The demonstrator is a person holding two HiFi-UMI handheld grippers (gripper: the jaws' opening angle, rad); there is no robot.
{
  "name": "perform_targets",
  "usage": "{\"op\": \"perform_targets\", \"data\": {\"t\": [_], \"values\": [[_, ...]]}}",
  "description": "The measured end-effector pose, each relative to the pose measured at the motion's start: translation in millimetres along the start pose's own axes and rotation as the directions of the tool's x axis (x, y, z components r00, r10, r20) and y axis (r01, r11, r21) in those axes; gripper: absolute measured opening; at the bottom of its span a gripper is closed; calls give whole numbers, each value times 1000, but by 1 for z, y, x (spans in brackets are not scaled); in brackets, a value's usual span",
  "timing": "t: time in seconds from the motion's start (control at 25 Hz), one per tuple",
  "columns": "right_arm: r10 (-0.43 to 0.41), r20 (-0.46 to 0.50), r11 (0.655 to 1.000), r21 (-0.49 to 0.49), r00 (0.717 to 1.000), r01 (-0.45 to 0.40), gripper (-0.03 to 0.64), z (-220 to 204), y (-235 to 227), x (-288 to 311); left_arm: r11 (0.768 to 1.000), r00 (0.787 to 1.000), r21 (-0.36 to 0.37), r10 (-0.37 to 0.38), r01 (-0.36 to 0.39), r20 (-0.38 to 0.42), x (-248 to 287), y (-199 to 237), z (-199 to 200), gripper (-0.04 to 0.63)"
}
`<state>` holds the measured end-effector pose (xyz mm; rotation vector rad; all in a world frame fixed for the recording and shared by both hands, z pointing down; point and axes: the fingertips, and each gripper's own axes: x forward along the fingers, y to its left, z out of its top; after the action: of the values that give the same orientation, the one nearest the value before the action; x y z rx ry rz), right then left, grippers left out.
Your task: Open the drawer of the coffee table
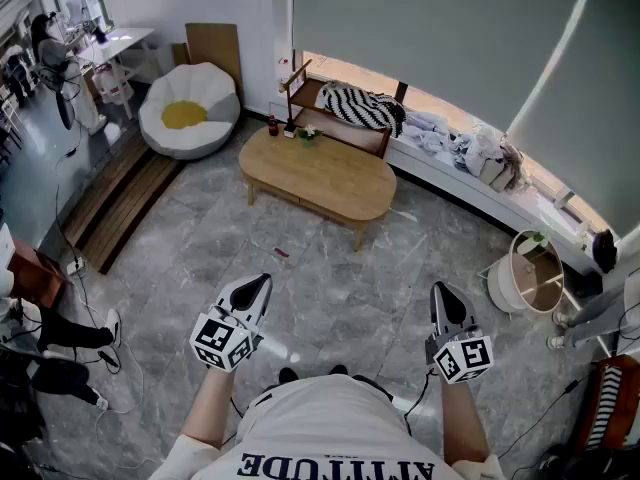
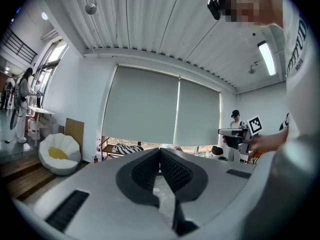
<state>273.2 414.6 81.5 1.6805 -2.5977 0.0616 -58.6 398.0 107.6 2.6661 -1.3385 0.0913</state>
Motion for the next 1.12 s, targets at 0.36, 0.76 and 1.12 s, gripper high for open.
{"op": "perform_targets", "data": {"t": [0.36, 0.76, 1.12], "values": [[5, -1, 1000, 5, 1000, -5, 17, 4, 1, -2, 1000, 1000, 0, 3, -3, -3, -2, -2, 5, 20], [13, -7, 999, 37, 1000, -13, 17, -3, -4, -6, 1000, 1000, -4, 1, -2, -16, 1, -10, -5, 20], [21, -35, 998, 56, 999, -19, 18, -17, -21, -18, 1000, 999, -6, 9, -9, -34, 8, -31, -14, 20]]}}
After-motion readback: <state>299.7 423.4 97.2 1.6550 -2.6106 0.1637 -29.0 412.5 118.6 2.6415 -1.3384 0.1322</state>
